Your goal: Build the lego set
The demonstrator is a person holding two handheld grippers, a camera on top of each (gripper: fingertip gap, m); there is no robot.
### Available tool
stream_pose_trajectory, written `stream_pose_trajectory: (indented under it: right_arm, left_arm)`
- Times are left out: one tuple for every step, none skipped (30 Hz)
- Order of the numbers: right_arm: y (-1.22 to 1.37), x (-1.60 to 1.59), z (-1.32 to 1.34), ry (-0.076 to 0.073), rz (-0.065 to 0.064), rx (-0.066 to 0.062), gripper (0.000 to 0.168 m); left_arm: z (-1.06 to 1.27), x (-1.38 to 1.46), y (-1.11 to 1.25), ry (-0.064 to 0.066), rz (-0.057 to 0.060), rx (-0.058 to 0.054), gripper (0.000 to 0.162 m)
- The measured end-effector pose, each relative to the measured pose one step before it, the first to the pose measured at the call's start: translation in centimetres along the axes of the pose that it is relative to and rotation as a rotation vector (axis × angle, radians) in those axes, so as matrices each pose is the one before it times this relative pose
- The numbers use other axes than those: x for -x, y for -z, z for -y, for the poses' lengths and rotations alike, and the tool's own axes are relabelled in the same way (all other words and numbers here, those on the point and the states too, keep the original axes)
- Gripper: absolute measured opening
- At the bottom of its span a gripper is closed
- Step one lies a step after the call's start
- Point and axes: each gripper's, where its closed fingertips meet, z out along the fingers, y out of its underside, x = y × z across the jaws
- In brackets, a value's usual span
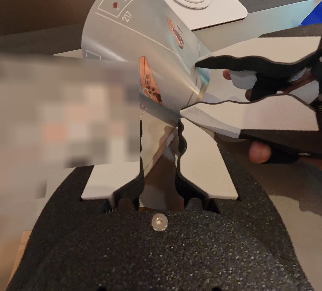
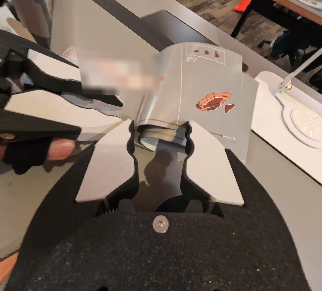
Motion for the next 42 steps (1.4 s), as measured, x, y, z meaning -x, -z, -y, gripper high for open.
stream_pose_trajectory:
  right_arm:
    - [0.077, 0.165, 0.215, 0.0024, 0.0067, -0.0102, 0.056]
    - [0.021, 0.184, 0.125, 0.0009, 0.0091, -0.0035, 0.056]
    - [0.042, 0.291, 0.229, 0.0037, 0.0148, -0.0129, 0.055]
    - [0.008, 0.188, 0.111, 0.0054, 0.007, -0.0053, 0.055]
    - [-0.007, 0.245, 0.102, 0.006, 0.0094, -0.0041, 0.056]
    - [-0.02, 0.265, 0.046, 0.0095, 0.0085, 0.0, 0.056]
    - [-0.031, 0.07, -0.055, 0.011, -0.0061, 0.0059, 0.056]
    - [-0.016, 0.002, -0.09, 0.0156, -0.0113, 0.0076, 0.056]
    - [-0.002, -0.004, -0.06, 0.018, -0.0123, 0.0059, 0.056]
    - [0.038, 0.036, -0.014, 0.0181, -0.0106, 0.002, 0.055]
    - [0.045, 0.032, -0.018, 0.0166, -0.0126, 0.0032, 0.055]
    - [0.052, 0.105, 0.026, 0.0184, -0.0096, 0.0014, 0.055]
    - [0.047, 0.109, -0.003, 0.019, -0.0115, 0.0047, 0.054]
    - [0.019, 0.124, -0.013, 0.0198, -0.0122, 0.0058, 0.053]
    - [0.027, 0.179, 0.014, 0.0218, -0.0104, 0.0042, 0.053]
    - [0.033, 0.198, 0.015, 0.0218, -0.0105, 0.0033, 0.053]
    - [0.037, 0.22, 0.025, 0.0207, -0.0082, 0.0013, 0.053]
    - [0.019, 0.324, 0.085, 0.0174, 0.0001, -0.0032, 0.053]
    - [-0.001, 0.353, 0.032, 0.0107, 0.0048, -0.0008, 0.052]
    - [-0.032, 0.436, 0.025, 0.0063, 0.0119, -0.0012, 0.052]
    - [-0.03, 0.375, 0.011, 0.0048, 0.0107, -0.0014, 0.053]
    - [-0.002, 0.369, 0.124, 0.0068, 0.0119, -0.0083, 0.054]
    - [0.06, 0.306, 0.186, 0.0076, 0.0083, -0.0129, 0.054]
    - [0.07, 0.147, 0.15, 0.0046, 0.0017, -0.0089, 0.054]
    - [0.088, 0.231, 0.193, 0.0008, 0.0101, -0.0133, 0.054]
    - [0.087, 0.285, 0.24, -0.0046, 0.0169, -0.018, 0.054]
    - [0.098, 0.275, 0.247, -0.0096, 0.0202, -0.0207, 0.055]
    - [0.091, 0.246, 0.236, -0.0146, 0.0218, -0.0225, 0.056]
    - [0.092, 0.165, 0.262, -0.021, 0.0218, -0.0257, 0.057]
    - [0.091, 0.094, 0.218, -0.0241, 0.0223, -0.0244, 0.057]
    - [0.068, 0.046, 0.149, -0.0247, 0.0228, -0.0186, 0.057]
    - [0.024, -0.061, -0.018, -0.0205, 0.0176, -0.0099, 0.058]
    - [0.059, -0.048, 0.078, -0.0211, 0.0189, -0.0153, 0.059]
    - [0.067, -0.108, 0.037, -0.017, 0.0136, -0.0105, 0.059]
    - [0.053, -0.052, 0.008, -0.0068, 0.0135, -0.007, 0.059]
    - [0.054, 0.014, 0.024, 0.0028, 0.0144, -0.0072, 0.059]
    - [0.068, 0.042, 0.044, 0.0073, 0.0137, -0.0085, 0.059]
    - [0.077, 0.085, 0.086, 0.0087, 0.0164, -0.0093, 0.059]
    - [0.086, 0.108, 0.087, 0.0086, 0.0179, -0.0097, 0.059]
    - [0.076, 0.089, 0.07, 0.0065, 0.0173, -0.009, 0.061]
    - [0.05, 0.137, 0.047, 0.0025, 0.0207, -0.0062, 0.061]
    - [0.048, 0.122, 0.012, -0.0006, 0.0185, -0.0027, 0.062]
  left_arm:
    - [0.012, 0.052, 0.107, 0.0031, -0.0037, -0.0002, 0.04]
    - [0.051, 0.082, 0.143, 0.0047, -0.0006, -0.002, 0.039]
    - [0.011, 0.169, 0.182, 0.002, 0.0041, -0.0002, 0.04]
    - [0.004, 0.148, 0.197, 0.0006, 0.001, -0.0005, 0.04]
    - [-0.107, 0.125, 0.199, 0.0042, -0.0019, 0.0051, 0.04]
    - [-0.05, 0.196, 0.224, 0.0086, 0.0004, 0.0007, 0.04]
    - [0.013, 0.216, 0.235, 0.0087, 0.001, -0.0014, 0.04]
    - [0.077, 0.264, 0.225, 0.0078, 0.0038, -0.0033, 0.04]
    - [0.079, 0.273, 0.21, 0.0068, 0.0053, -0.0025, 0.04]
    - [0.075, 0.257, 0.179, 0.0064, 0.0049, -0.0025, 0.04]
    - [0.078, 0.191, 0.145, 0.0078, 0.0024, -0.0036, 0.04]
    - [0.041, 0.094, 0.091, 0.009, 0.0002, -0.002, 0.04]
    - [-0.047, 0.049, 0.052, 0.0058, 0.0017, 0.0036, 0.04]
    - [-0.086, 0.06, 0.031, -0.0004, 0.0067, 0.0072, 0.04]
    - [-0.068, 0.067, 0.038, -0.0032, 0.0105, 0.0054, 0.04]
    - [-0.035, 0.035, 0.046, -0.0028, 0.0086, 0.0036, 0.04]
    - [-0.031, -0.003, 0.071, 0.0, 0.0067, 0.0041, 0.04]
    - [-0.021, 0.015, 0.099, 0.0031, 0.0071, 0.0045, 0.04]
    - [-0.061, 0.098, 0.109, 0.0057, 0.0116, 0.0068, 0.04]
    - [-0.029, 0.13, 0.157, 0.0049, 0.0118, 0.0051, 0.04]
    - [0.053, 0.105, 0.198, 0.0032, 0.0081, 0.0001, 0.04]
    - [0.128, 0.079, 0.234, 0.0031, 0.0059, -0.0034, 0.04]
    - [0.169, 0.1, 0.247, 0.0027, 0.0051, -0.0059, 0.04]
    - [0.204, 0.066, 0.23, 0.0, 0.0026, -0.0077, 0.04]
    - [0.173, 0.033, 0.182, -0.0027, 0.0002, -0.0075, 0.04]
    - [0.098, 0.013, 0.104, -0.0032, -0.0012, -0.0049, 0.04]
    - [-0.003, -0.035, 0.053, -0.0032, -0.005, 0.0003, 0.04]
    - [-0.025, -0.229, -0.003, -0.0072, -0.0177, 0.0021, 0.04]
    - [-0.112, -0.395, -0.044, -0.0121, -0.0271, 0.0071, 0.041]
    - [-0.207, -0.382, -0.076, -0.015, -0.0233, 0.0142, 0.042]
    - [-0.126, -0.246, -0.043, -0.0158, -0.011, 0.0074, 0.042]
    - [0.074, 0.009, 0.019, -0.0125, 0.0055, -0.0061, 0.043]
    - [0.029, 0.0, -0.005, -0.0132, 0.0046, -0.0025, 0.043]
    - [-0.006, -0.009, -0.018, -0.0099, 0.003, 0.0012, 0.043]
    - [0.028, -0.085, -0.008, -0.0089, -0.0036, -0.002, 0.043]
    - [0.048, -0.156, -0.011, -0.0094, -0.0084, -0.003, 0.043]
    - [0.069, -0.157, 0.016, -0.0144, -0.01, -0.0037, 0.043]
    - [0.067, -0.099, 0.025, -0.0154, -0.0059, -0.0043, 0.043]
    - [0.081, -0.1, 0.049, -0.016, -0.0083, -0.0044, 0.044]
    - [0.063, -0.086, 0.033, -0.0164, -0.01, -0.0047, 0.044]
    - [-0.041, -0.037, -0.002, -0.0146, -0.0077, -0.0001, 0.044]
    - [-0.127, 0.027, -0.025, -0.0122, -0.0041, 0.0058, 0.044]
